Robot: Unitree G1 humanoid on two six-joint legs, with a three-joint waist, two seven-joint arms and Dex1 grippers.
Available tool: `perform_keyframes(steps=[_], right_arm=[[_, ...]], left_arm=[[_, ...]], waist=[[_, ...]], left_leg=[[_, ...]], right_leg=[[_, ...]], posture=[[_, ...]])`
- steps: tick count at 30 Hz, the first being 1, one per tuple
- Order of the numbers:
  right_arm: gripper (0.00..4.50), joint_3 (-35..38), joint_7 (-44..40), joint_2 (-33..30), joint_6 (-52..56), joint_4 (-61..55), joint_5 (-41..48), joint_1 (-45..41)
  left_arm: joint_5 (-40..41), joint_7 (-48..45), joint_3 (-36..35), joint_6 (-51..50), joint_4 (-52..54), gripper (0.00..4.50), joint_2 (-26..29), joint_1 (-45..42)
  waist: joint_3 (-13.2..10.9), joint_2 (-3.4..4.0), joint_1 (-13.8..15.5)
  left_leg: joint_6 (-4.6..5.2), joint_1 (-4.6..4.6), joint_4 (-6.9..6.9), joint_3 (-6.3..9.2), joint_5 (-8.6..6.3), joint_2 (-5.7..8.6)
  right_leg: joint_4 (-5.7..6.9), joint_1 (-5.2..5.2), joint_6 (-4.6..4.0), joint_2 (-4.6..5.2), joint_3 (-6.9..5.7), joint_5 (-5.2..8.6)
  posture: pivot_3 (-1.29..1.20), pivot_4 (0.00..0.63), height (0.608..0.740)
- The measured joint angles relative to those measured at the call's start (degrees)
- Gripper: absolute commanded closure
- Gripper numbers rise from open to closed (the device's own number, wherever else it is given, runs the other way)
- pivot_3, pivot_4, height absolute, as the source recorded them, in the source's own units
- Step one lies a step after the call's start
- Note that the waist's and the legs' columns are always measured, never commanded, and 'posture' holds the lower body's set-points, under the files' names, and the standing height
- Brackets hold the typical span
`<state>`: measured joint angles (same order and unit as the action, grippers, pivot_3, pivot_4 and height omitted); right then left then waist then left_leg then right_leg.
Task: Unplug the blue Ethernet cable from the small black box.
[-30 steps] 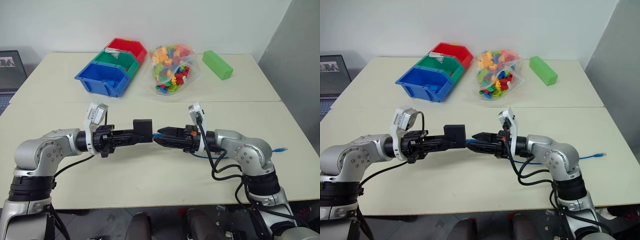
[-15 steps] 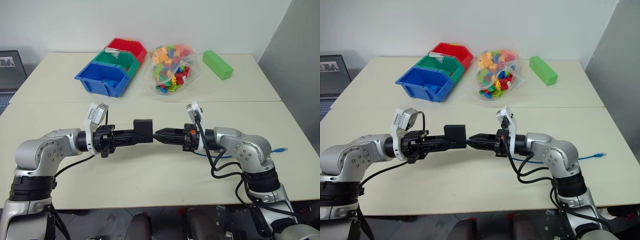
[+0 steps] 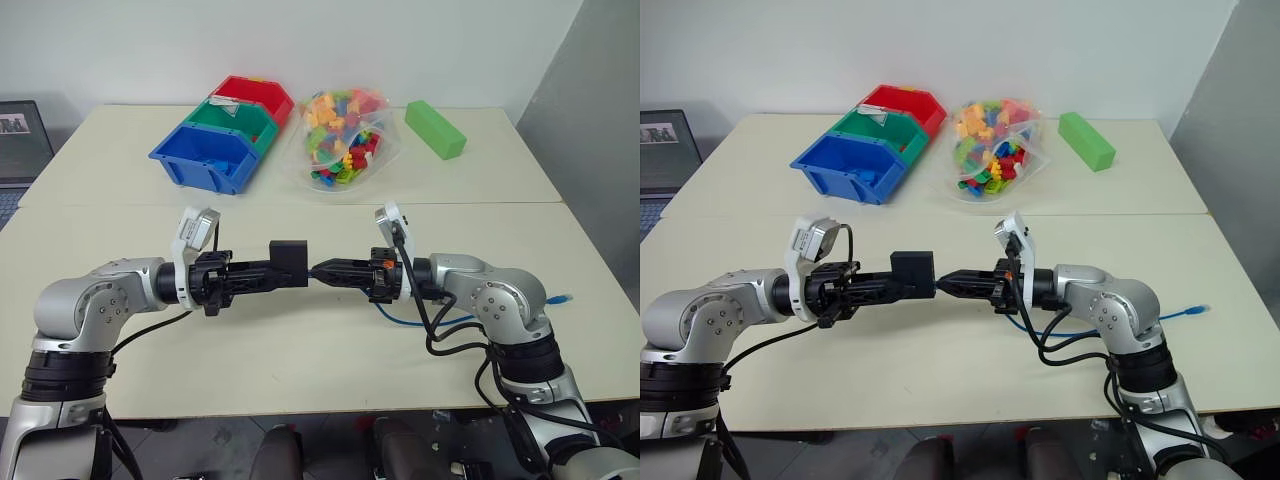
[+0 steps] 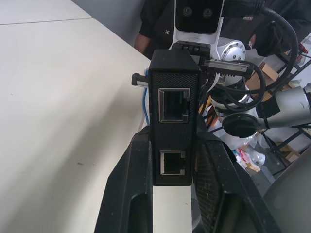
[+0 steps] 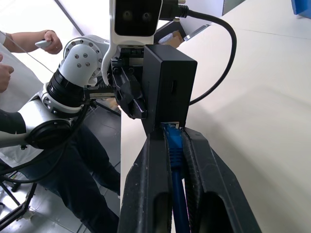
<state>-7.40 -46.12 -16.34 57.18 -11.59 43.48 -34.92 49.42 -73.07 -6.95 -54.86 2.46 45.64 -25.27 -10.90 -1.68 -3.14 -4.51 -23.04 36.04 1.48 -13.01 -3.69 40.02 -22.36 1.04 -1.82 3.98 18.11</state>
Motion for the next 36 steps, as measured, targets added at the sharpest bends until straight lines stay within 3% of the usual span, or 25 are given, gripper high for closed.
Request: perform_keyframes(steps=[25, 26, 28, 32, 34, 36], right_arm=[[4.45, -0.31, -0.51, -5.27, -0.01, -2.63, 4.50, 1.75], [3.89, -0.01, 0.13, -5.09, 0.47, -2.71, 5.12, 1.75], [3.63, 0.53, 1.03, -4.71, 1.02, -2.72, 5.67, 1.78], [2.62, 3.13, 2.78, -3.77, 1.87, -2.73, 7.36, 1.88], [2.21, 3.79, 3.96, -2.43, 2.60, -2.92, 8.85, 1.87], [2.19, 3.92, 4.56, -2.38, 3.05, -3.26, 9.38, 1.89]], left_arm=[[0.89, -0.25, 2.12, 0.21, 0.75, 3.73, -0.05, -0.28], [0.90, -0.27, 2.12, 0.32, 1.15, 3.73, -0.05, -0.28], [0.79, -0.24, 2.11, 0.39, 1.15, 3.73, -0.03, -0.27], [-0.18, -0.13, 2.10, 0.53, 0.12, 3.73, 0.36, 0.02], [-0.41, -0.33, 2.25, 0.97, 0.14, 3.73, 0.34, 0.05], [-0.51, -0.49, 2.27, 1.46, 0.14, 3.73, 0.31, 0.10]], waist=[[0.00, -0.01, 0.01], [0.00, -0.01, 0.01], [0.00, 0.00, 0.01], [-0.01, -0.01, 0.01], [-0.01, -0.01, 0.01], [-0.01, -0.01, 0.02]], left_leg=[[0.00, -0.01, 0.00, 0.00, 0.00, 0.00], [0.00, -0.01, 0.00, 0.00, 0.00, 0.00], [0.00, -0.01, -0.01, 0.00, 0.00, 0.00], [0.00, -0.02, -0.01, 0.00, 0.00, 0.00], [0.00, -0.01, -0.02, 0.00, 0.00, 0.00], [0.00, -0.02, -0.02, 0.00, 0.00, 0.00]], right_leg=[[-0.03, 0.00, 0.00, 0.00, 0.01, 0.00], [-0.03, 0.00, 0.00, 0.00, 0.01, 0.00], [-0.03, 0.00, 0.00, 0.00, 0.01, 0.00], [-0.04, 0.00, 0.00, 0.00, 0.00, 0.00], [-0.04, -0.01, 0.00, 0.00, 0.01, 0.00], [-0.04, -0.01, 0.01, 0.00, 0.01, 0.00]], posture=[[0.00, 0.150, 0.740], [0.00, 0.150, 0.740], [0.00, 0.150, 0.740], [0.00, 0.150, 0.740], [0.00, 0.150, 0.740], [0.00, 0.150, 0.740]])
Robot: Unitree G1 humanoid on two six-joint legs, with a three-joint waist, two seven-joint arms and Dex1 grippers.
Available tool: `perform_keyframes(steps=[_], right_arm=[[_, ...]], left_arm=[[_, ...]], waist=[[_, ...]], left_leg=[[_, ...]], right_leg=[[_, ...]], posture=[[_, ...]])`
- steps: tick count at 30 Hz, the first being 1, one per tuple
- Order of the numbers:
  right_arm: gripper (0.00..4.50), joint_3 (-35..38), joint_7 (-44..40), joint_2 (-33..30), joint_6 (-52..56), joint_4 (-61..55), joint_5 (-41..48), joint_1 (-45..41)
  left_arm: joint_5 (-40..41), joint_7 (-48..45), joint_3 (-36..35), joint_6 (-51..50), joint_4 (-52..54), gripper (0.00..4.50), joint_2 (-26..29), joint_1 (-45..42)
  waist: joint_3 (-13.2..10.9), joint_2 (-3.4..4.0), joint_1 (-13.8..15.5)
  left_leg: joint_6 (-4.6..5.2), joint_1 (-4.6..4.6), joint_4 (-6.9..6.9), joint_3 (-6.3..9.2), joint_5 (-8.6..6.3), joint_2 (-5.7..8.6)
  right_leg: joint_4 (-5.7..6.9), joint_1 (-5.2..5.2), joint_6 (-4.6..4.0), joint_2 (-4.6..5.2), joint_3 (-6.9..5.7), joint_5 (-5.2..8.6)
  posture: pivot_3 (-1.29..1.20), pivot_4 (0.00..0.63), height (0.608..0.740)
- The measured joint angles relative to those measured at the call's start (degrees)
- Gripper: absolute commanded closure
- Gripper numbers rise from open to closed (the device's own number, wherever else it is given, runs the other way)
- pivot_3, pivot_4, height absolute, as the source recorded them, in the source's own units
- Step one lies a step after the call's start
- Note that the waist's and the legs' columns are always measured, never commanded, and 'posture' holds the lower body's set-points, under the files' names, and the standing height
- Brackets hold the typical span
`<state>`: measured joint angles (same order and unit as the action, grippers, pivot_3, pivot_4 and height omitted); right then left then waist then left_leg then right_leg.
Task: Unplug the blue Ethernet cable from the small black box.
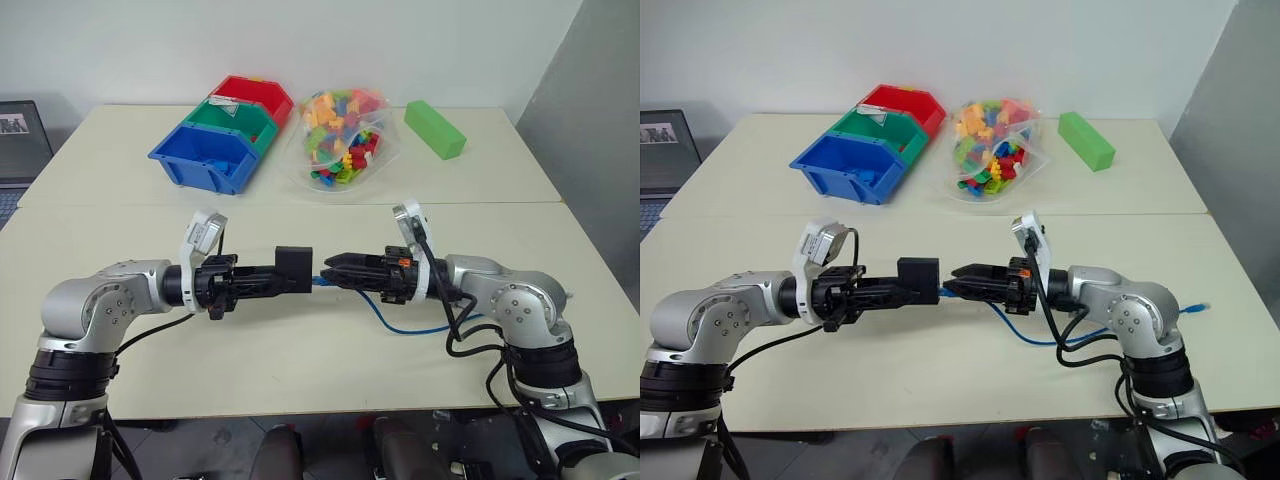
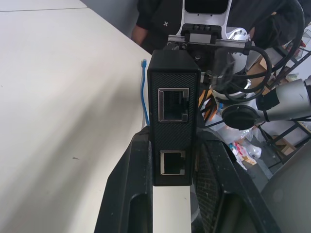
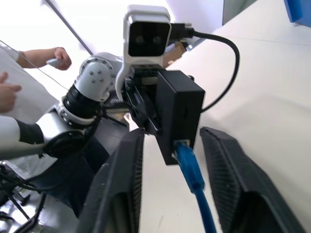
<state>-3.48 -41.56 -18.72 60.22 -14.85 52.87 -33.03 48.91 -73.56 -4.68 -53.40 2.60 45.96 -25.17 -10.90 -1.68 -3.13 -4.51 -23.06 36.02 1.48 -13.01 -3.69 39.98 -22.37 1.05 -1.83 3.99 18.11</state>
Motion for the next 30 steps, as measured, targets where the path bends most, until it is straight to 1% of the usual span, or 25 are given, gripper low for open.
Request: perform_keyframes(steps=[7, 16, 30], right_arm=[[2.19, -1.69, 1.49, -0.38, -0.68, -1.03, -2.35, 2.90], [2.19, -2.27, 2.87, 2.28, -1.20, -0.75, -2.56, 2.92], [2.19, -2.33, 1.84, 1.61, -1.19, -0.55, -2.56, 3.20]], left_arm=[[-0.04, -0.81, 0.00, 0.55, 0.04, 3.73, -0.75, 0.07], [-0.02, -0.81, 0.00, 0.47, 0.04, 3.73, -1.15, 0.01], [-0.01, -0.72, 0.00, 0.25, 0.04, 3.73, -1.33, -0.18]], waist=[[0.00, 0.00, 0.01], [0.00, 0.00, -0.02], [0.00, 0.00, -0.02]], left_leg=[[0.00, -0.01, 0.00, 0.00, 0.00, 0.00], [0.00, -0.02, 0.00, 0.00, 0.00, 0.00], [0.00, -0.01, 0.00, 0.00, 0.00, 0.00]], right_leg=[[0.00, -0.01, 0.00, 0.00, 0.01, 0.00], [-0.01, -0.01, 0.00, -0.01, 0.01, 0.00], [-0.01, -0.01, 0.00, -0.01, 0.00, 0.00]], posture=[[0.00, 0.150, 0.740], [0.00, 0.150, 0.740], [0.00, 0.150, 0.740]])
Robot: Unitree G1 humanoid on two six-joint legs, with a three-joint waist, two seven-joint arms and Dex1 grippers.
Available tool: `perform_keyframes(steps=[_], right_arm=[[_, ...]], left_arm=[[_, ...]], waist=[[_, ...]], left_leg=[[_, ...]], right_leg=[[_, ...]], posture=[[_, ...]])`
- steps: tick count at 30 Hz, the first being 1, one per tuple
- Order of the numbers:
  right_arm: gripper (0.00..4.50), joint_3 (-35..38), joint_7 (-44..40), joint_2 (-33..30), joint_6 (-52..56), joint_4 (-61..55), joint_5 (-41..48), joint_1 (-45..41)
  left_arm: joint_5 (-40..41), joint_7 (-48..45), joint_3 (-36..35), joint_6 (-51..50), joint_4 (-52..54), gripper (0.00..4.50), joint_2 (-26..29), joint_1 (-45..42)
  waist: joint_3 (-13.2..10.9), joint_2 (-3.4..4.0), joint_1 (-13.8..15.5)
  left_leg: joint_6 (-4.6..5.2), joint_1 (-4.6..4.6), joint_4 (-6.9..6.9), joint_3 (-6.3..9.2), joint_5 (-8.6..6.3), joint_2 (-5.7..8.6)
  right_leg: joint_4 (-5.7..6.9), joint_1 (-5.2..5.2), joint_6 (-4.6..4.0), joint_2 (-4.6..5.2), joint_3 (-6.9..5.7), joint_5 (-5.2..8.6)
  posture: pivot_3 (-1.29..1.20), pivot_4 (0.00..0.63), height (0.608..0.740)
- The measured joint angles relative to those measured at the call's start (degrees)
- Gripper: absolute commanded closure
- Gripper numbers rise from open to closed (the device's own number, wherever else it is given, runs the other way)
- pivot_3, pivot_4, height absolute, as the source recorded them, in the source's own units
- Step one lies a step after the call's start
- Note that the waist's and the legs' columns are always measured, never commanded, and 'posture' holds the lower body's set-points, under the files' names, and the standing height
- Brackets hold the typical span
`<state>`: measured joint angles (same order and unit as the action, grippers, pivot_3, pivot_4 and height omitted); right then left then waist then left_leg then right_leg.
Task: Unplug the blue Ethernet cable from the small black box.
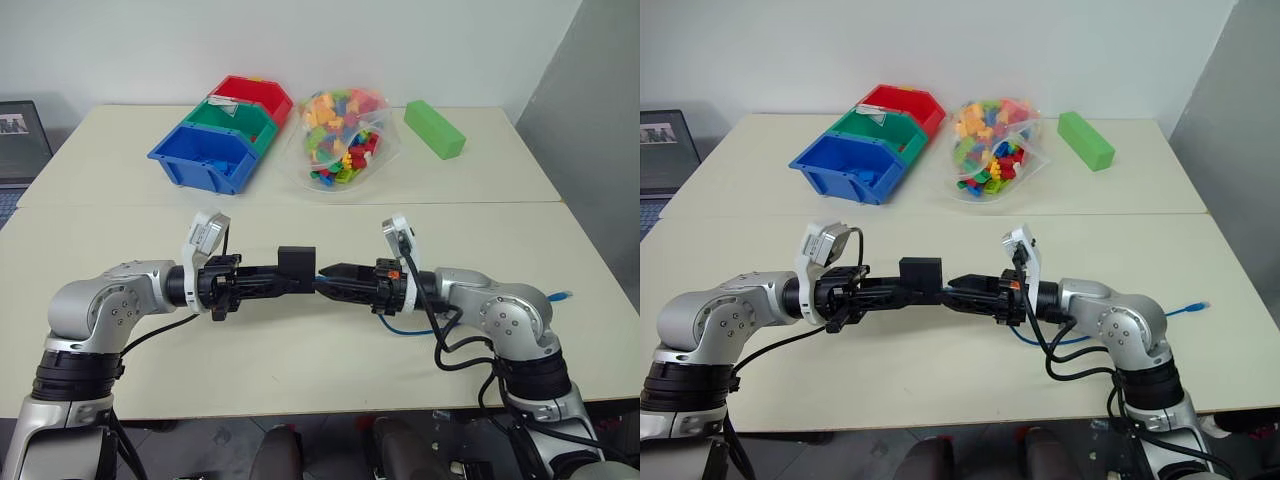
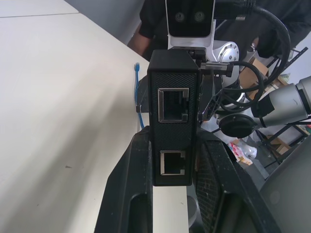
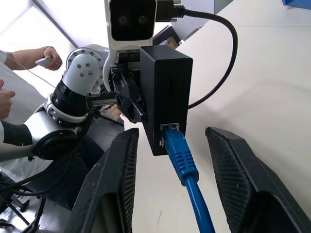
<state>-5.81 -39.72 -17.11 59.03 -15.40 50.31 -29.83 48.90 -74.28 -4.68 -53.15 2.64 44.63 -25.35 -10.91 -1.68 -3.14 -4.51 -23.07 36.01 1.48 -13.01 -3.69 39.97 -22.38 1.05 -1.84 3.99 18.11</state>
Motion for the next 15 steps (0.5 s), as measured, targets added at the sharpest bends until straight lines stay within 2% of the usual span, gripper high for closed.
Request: perform_keyframes(steps=[2, 6, 7, 13, 15], right_arm=[[2.19, 0.00, -0.19, -0.07, 0.01, 0.00, 0.00, 0.02], [2.84, 0.00, -0.24, -0.23, 0.02, 0.00, 0.00, 0.04], [3.15, 0.00, -0.25, -0.26, 0.02, 0.00, 0.00, 0.04], [4.30, 0.04, -0.80, -0.45, 0.02, 0.00, 0.07, 0.05], [4.41, 0.08, -1.09, -0.51, 0.02, 0.00, 0.09, 0.05]], left_arm=[[0.00, 0.00, 0.00, -0.01, 0.00, 3.73, -0.06, -0.04], [0.00, 0.00, 0.00, -0.01, 0.00, 3.73, -0.10, -0.06], [0.00, 0.00, 0.00, -0.01, 0.00, 3.73, -0.11, -0.08], [0.04, -0.02, -0.02, -0.01, -0.04, 3.73, -0.13, -0.10], [0.07, -0.15, -0.03, -0.01, -0.04, 3.73, -0.13, -0.10]], waist=[[0.00, 0.00, 0.00], [0.00, 0.00, 0.00], [0.00, 0.00, 0.00], [0.00, 0.00, 0.00], [0.00, 0.00, 0.00]], left_leg=[[0.00, 0.00, 0.00, 0.00, 0.00, 0.00], [0.00, 0.00, 0.00, 0.00, 0.00, 0.00], [0.00, 0.00, 0.00, 0.00, 0.00, 0.00], [0.00, 0.00, 0.00, 0.00, 0.00, 0.00], [0.00, 0.00, 0.00, 0.00, 0.00, 0.00]], right_leg=[[0.00, 0.00, 0.00, 0.00, 0.00, 0.00], [0.00, 0.00, 0.00, 0.00, 0.00, 0.00], [0.00, 0.00, 0.00, 0.00, 0.00, 0.00], [-0.01, 0.00, 0.00, 0.00, 0.00, 0.00], [0.00, 0.00, 0.00, 0.00, 0.00, 0.00]], posture=[[0.00, 0.150, 0.740], [0.00, 0.150, 0.740], [0.00, 0.150, 0.740], [0.00, 0.150, 0.740], [0.00, 0.150, 0.740]])
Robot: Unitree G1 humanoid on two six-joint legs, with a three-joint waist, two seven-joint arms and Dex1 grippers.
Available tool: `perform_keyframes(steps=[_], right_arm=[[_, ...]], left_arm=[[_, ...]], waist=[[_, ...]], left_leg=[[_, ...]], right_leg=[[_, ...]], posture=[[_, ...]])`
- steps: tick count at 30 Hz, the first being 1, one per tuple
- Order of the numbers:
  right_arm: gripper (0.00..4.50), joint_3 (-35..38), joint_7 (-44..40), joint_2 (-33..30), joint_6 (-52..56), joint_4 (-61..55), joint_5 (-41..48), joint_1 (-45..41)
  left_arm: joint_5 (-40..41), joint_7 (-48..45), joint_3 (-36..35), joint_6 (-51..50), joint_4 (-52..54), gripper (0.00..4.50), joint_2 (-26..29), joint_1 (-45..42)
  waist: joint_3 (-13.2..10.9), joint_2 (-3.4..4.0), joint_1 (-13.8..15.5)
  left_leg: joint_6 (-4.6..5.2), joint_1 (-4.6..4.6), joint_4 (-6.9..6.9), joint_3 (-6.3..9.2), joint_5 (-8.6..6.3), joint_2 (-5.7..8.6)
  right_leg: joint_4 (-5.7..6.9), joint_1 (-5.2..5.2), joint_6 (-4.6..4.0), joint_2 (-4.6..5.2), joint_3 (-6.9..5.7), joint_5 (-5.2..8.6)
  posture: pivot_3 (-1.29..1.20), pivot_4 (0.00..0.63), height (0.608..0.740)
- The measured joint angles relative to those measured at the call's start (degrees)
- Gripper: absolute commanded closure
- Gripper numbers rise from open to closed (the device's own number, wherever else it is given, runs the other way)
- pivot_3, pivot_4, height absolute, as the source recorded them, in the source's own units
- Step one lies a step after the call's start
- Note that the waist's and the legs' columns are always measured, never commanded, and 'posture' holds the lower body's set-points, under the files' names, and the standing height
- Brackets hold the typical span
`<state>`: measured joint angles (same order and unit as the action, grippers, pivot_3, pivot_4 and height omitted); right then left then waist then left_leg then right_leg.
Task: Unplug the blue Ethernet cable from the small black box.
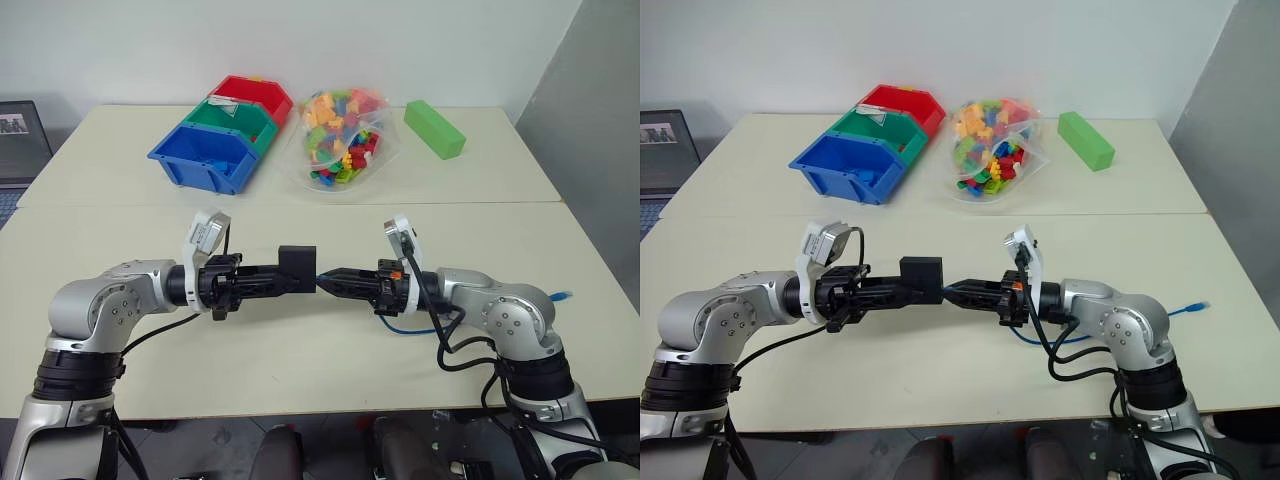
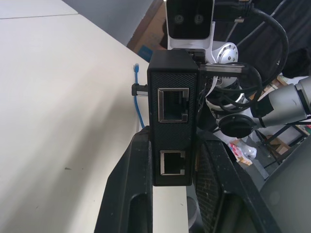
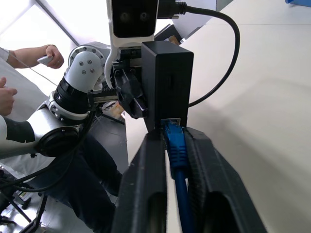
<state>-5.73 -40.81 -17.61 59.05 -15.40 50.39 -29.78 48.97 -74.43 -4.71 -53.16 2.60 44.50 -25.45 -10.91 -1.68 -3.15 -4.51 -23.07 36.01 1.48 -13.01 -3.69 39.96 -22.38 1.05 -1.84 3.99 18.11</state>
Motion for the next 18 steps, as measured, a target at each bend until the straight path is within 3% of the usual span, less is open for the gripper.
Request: perform_keyframes(steps=[11, 18], right_arm=[[4.41, -0.01, -0.96, -0.66, 0.22, -0.01, 0.46, 0.00], [4.46, 2.67, -2.34, -7.64, -0.69, 2.04, -1.05, 2.93]], left_arm=[[-0.09, -0.64, 0.08, 0.13, -0.01, 3.73, 0.01, 0.02], [-1.27, 0.10, -3.89, 2.05, -2.89, 3.73, 2.43, 1.94]], waist=[[0.00, 0.00, 0.00], [-0.02, -0.01, -0.07]], left_leg=[[0.00, 0.00, 0.00, 0.00, 0.00, 0.00], [0.00, -0.01, -0.01, -0.05, 0.00, 0.00]], right_leg=[[0.00, 0.00, 0.00, 0.00, 0.00, 0.00], [-0.02, -0.03, 0.00, 0.00, 0.04, 0.00]], posture=[[0.00, 0.150, 0.740], [0.00, 0.150, 0.740]])
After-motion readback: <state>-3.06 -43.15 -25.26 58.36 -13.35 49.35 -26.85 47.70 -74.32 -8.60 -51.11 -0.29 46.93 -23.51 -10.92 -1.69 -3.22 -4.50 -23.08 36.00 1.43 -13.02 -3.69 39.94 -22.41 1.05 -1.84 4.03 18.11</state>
